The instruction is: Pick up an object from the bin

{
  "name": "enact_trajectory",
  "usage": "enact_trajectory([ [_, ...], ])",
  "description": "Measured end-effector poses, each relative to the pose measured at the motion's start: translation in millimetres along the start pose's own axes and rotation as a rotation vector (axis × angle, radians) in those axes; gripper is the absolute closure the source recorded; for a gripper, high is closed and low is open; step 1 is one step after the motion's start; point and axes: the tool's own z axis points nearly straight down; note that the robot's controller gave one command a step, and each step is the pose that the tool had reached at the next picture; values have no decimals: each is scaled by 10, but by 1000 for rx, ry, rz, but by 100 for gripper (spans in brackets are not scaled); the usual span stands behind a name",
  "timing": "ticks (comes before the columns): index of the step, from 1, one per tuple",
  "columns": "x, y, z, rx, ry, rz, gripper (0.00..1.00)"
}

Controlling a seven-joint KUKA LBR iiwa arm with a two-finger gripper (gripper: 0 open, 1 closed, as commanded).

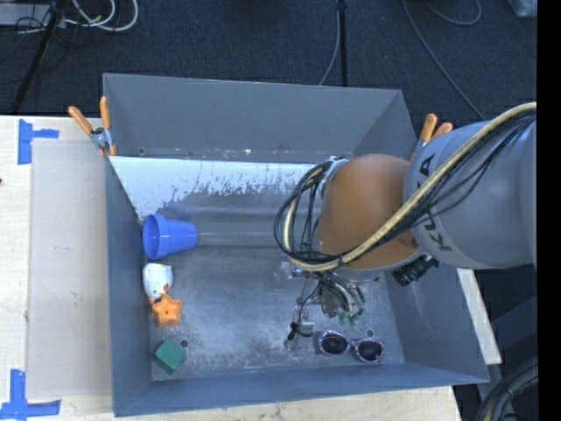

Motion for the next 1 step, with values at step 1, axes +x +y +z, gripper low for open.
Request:
enact_trajectory([
  [1,-365,-250,-314,0,8,-41,0],
])
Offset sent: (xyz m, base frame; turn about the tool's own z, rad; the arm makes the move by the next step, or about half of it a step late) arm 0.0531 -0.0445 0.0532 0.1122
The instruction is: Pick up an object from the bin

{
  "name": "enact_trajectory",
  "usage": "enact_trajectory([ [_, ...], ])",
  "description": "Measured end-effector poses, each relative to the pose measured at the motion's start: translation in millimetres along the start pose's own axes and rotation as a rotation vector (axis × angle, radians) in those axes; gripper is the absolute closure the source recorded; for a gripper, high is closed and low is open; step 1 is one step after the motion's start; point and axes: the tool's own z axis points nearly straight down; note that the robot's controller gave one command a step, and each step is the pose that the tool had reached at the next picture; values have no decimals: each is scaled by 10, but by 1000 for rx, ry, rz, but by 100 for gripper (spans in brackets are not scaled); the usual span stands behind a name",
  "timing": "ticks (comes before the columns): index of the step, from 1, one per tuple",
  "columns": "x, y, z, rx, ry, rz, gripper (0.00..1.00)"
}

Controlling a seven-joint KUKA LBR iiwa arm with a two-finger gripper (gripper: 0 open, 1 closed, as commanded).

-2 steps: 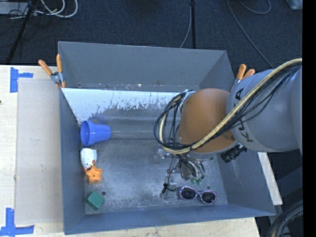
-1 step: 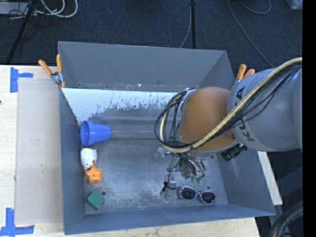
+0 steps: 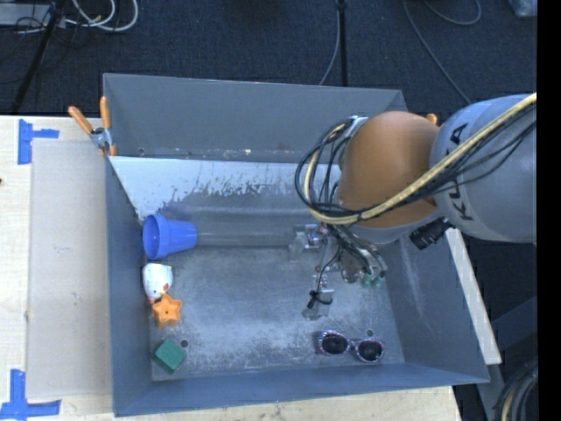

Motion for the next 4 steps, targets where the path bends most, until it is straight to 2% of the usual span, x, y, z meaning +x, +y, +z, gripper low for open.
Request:
enact_trajectory([
  [1,-129,-139,-148,-1,-7,90,0],
  [2,229,-459,191,-1,-5,96,0],
  [3,365,-535,476,1,-1,-151,0],
  [4,457,-750,694,-1,-3,-243,0],
])
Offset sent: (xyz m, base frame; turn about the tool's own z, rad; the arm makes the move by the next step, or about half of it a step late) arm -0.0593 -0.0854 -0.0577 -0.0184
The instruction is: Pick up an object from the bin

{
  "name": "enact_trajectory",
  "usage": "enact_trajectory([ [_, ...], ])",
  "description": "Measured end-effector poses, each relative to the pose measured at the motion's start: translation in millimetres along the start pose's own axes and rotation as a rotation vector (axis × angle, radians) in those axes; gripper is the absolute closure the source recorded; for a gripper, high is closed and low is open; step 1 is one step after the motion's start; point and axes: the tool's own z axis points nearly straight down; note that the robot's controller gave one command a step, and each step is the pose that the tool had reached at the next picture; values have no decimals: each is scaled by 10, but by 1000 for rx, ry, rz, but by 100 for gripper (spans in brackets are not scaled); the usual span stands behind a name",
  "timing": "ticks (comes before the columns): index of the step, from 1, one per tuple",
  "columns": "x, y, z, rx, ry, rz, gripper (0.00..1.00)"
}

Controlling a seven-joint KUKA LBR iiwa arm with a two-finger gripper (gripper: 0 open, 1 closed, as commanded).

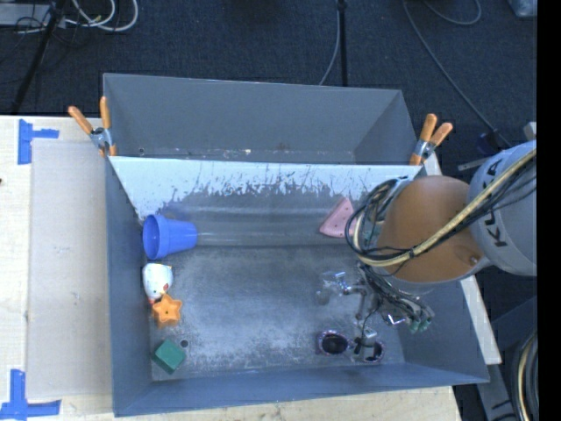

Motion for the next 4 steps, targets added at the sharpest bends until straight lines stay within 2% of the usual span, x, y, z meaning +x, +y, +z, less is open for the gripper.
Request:
enact_trajectory([
  [1,82,-90,338,1,0,-48,100],
  [2,82,-91,338,1,0,-46,100],
  [3,14,93,-1139,1,-2,-52,100],
  [4,18,94,-1132,0,-1,-52,100],
])
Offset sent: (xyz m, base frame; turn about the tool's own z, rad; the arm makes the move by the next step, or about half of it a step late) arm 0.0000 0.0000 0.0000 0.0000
